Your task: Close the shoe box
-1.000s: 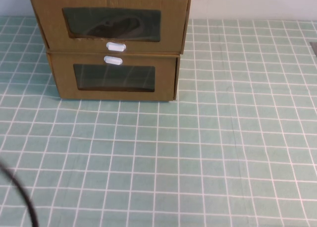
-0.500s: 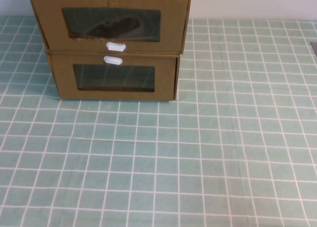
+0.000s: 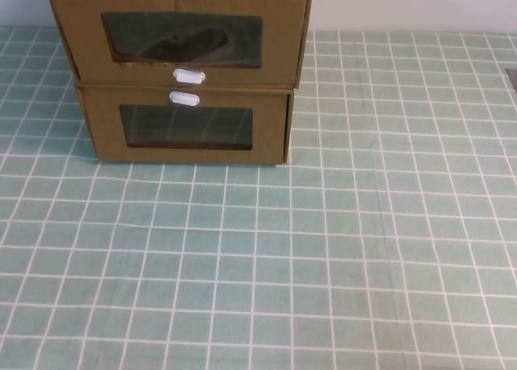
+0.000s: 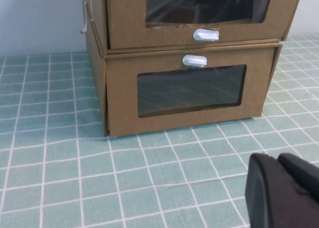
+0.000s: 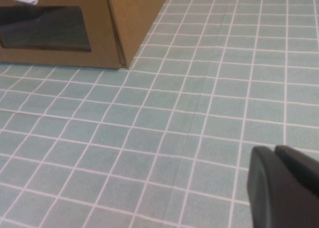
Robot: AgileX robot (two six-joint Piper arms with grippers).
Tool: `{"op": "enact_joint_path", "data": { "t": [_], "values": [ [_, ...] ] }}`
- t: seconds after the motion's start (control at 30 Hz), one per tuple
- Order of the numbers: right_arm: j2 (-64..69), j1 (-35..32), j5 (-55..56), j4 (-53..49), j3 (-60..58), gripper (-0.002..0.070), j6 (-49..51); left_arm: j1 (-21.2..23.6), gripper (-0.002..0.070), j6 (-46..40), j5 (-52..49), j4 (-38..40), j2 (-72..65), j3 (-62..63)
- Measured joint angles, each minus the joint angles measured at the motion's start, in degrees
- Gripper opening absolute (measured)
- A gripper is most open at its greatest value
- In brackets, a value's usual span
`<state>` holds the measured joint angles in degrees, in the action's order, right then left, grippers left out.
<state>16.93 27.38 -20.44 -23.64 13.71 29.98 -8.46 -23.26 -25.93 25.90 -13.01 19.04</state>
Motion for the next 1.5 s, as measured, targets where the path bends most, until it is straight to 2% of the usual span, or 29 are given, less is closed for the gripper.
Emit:
{"op": "enact_joint_path", "data": {
  "t": [0.4,0.5,0.63,0.8,0.97,1.5],
  "values": [
    [0.00,0.00,0.00,0.00,0.00,-0.0014,0.00,0.00,-0.0005,0.44,0.67,-1.15,3.72,-2.78],
    [0.00,0.00,0.00,0.00,0.00,-0.0014,0.00,0.00,-0.0005,1.55,3.49,-8.96,7.24,-6.69],
    [0.00,0.00,0.00,0.00,0.00,-0.0014,0.00,0.00,-0.0005,13.50,7.08,-18.52,11.81,-13.41],
    [0.00,0.00,0.00,0.00,0.00,-0.0014,0.00,0.00,-0.0005,20.30,8.22,-25.50,13.49,-19.72],
    [0.00,0.00,0.00,0.00,0.00,-0.0014,0.00,0.00,-0.0005,21.59,4.94,-25.90,13.53,-20.51],
    [0.00,0.00,0.00,0.00,0.00,-0.0014,0.00,0.00,-0.0005,21.59,4.83,-26.20,13.63,-20.51]
  ]
}}
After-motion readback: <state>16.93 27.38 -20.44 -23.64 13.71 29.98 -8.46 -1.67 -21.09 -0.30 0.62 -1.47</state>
